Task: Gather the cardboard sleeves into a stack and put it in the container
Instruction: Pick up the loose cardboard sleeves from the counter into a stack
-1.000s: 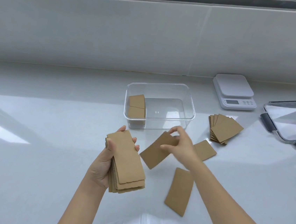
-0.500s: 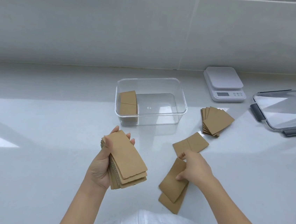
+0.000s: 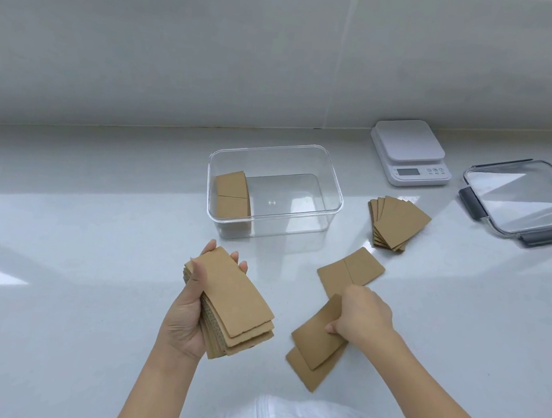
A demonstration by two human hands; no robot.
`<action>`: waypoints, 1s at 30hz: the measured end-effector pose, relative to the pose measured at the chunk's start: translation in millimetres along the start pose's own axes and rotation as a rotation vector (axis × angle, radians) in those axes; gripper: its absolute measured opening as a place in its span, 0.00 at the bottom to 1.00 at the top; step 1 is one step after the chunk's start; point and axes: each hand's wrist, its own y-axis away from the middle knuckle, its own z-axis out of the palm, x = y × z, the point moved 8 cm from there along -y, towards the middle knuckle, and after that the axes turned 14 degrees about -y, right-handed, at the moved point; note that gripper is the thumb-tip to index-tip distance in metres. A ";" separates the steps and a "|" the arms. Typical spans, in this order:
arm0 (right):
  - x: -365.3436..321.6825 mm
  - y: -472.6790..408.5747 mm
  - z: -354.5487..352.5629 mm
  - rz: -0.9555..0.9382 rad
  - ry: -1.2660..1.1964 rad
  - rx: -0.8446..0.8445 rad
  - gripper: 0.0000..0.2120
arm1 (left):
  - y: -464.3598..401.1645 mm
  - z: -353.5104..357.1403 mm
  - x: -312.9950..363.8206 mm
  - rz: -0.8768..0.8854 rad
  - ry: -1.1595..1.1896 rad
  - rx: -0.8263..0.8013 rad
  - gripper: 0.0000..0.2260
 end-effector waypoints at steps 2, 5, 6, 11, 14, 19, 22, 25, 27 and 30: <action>-1.4 -0.6 0.8 -0.028 0.018 -0.006 0.15 | 0.1 -0.8 0.5 -0.001 0.004 0.006 0.33; -3.6 1.4 6.0 -0.079 0.030 -0.014 0.16 | 0.3 -1.5 2.7 0.005 0.004 0.021 0.33; -2.4 1.4 7.1 -0.080 -0.011 -0.020 0.16 | 0.7 -2.1 3.8 0.009 0.004 0.031 0.33; 9.6 -12.2 -22.7 -0.106 -0.459 0.085 0.18 | 0.8 -2.8 4.8 0.014 0.024 0.043 0.35; 19.7 -23.9 -50.8 -0.101 -0.641 0.241 0.26 | -0.9 -2.9 1.1 -0.005 0.033 0.049 0.35; 44.5 -48.6 -48.1 0.051 -0.676 0.318 0.36 | -3.6 -0.7 -0.9 -0.013 0.026 0.045 0.34; 49.5 -56.3 -38.7 0.118 -0.607 0.280 0.34 | -5.4 -3.4 -0.1 -0.010 0.022 0.057 0.34; 46.2 -57.6 -38.4 0.126 -0.547 0.276 0.27 | -6.7 -5.0 -1.1 -0.013 0.024 0.064 0.34; 44.7 -56.4 -38.5 0.127 -0.540 0.292 0.26 | -7.4 -5.2 -3.1 -0.021 0.024 0.068 0.34; 42.1 -52.9 -36.0 0.117 -0.519 0.326 0.28 | -8.0 -4.6 -3.7 -0.025 0.023 0.075 0.34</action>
